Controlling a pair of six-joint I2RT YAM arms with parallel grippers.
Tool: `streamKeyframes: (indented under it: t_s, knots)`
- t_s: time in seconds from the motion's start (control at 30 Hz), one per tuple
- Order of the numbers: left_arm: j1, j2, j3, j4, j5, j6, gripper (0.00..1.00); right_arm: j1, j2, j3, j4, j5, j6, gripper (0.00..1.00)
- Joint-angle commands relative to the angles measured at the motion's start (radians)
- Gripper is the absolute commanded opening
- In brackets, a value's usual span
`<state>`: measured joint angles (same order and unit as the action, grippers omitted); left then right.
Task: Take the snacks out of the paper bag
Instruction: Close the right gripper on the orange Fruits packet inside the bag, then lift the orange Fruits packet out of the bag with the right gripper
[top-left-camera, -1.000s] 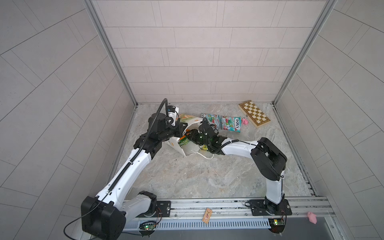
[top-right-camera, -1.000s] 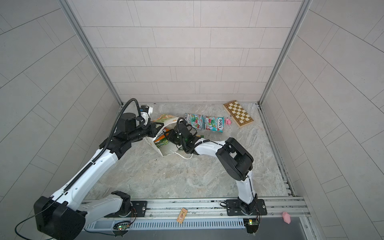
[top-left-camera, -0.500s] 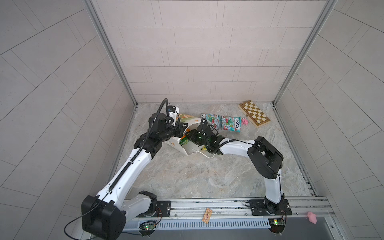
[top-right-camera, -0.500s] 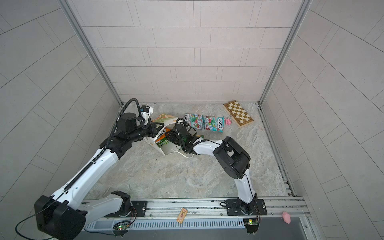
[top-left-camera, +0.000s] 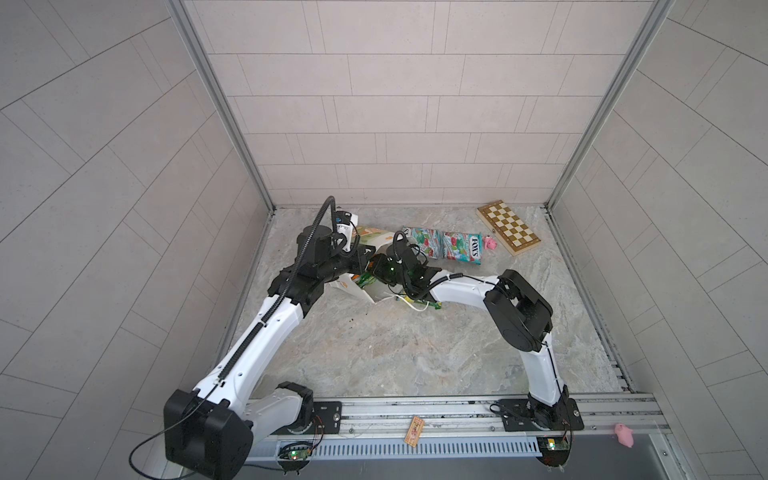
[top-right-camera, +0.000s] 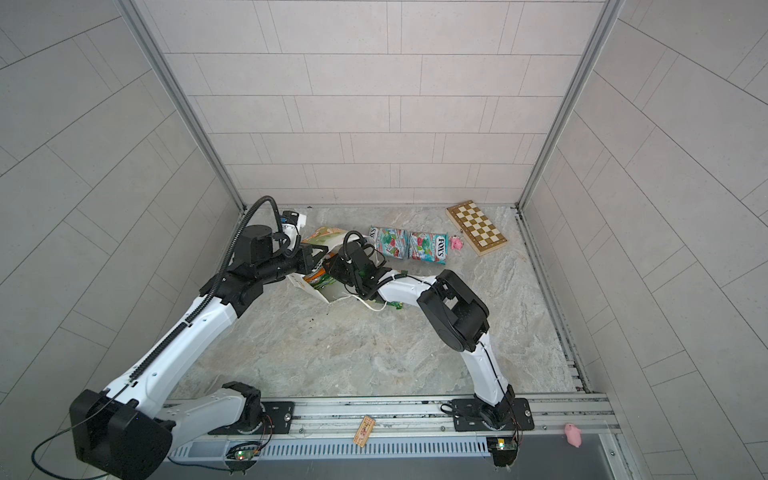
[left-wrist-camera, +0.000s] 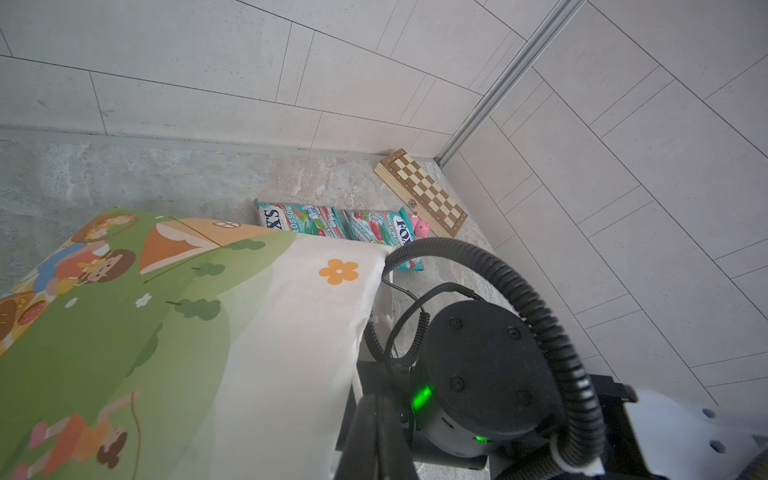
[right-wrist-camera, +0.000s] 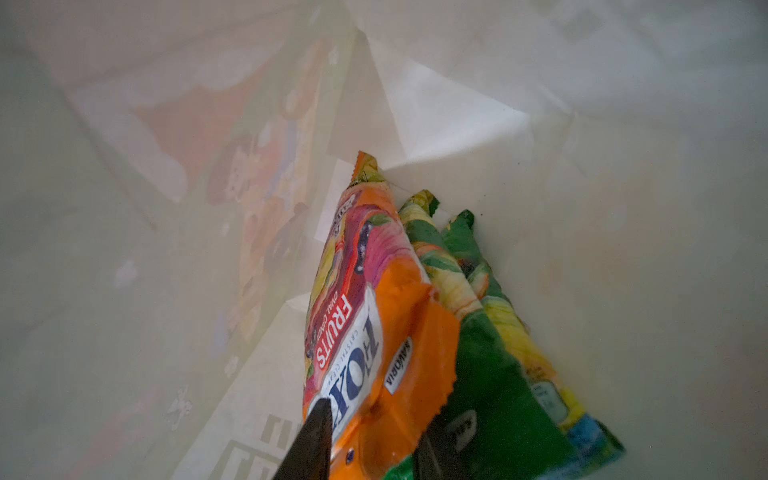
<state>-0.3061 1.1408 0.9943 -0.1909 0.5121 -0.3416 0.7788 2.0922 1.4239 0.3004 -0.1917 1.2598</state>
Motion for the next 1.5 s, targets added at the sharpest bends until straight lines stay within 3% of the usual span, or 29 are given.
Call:
streamKeyframes:
  t_s: [0.0, 0.2, 0.43, 0.83, 1.47]
  knots:
    - [-0.004, -0.004, 0.028, 0.018, 0.026, 0.002, 0.0, -0.002, 0.032, 0.037, -0.036, -0.009, 0.023, 0.34]
    - [-0.004, -0.003, 0.028, 0.017, 0.023, 0.001, 0.0, 0.0, 0.079, 0.113, -0.077, -0.051, -0.03, 0.33]
    - [-0.004, -0.006, 0.028, 0.005, -0.014, 0.004, 0.0, 0.001, 0.071, 0.102, -0.075, -0.049, -0.084, 0.0]
    - [-0.004, -0.003, 0.039, -0.056, -0.175, 0.0, 0.0, 0.001, -0.073, 0.008, -0.09, -0.066, -0.244, 0.0]
    - [-0.003, 0.002, 0.046, -0.071, -0.201, -0.005, 0.0, 0.001, -0.311, -0.085, -0.229, -0.104, -0.463, 0.0]
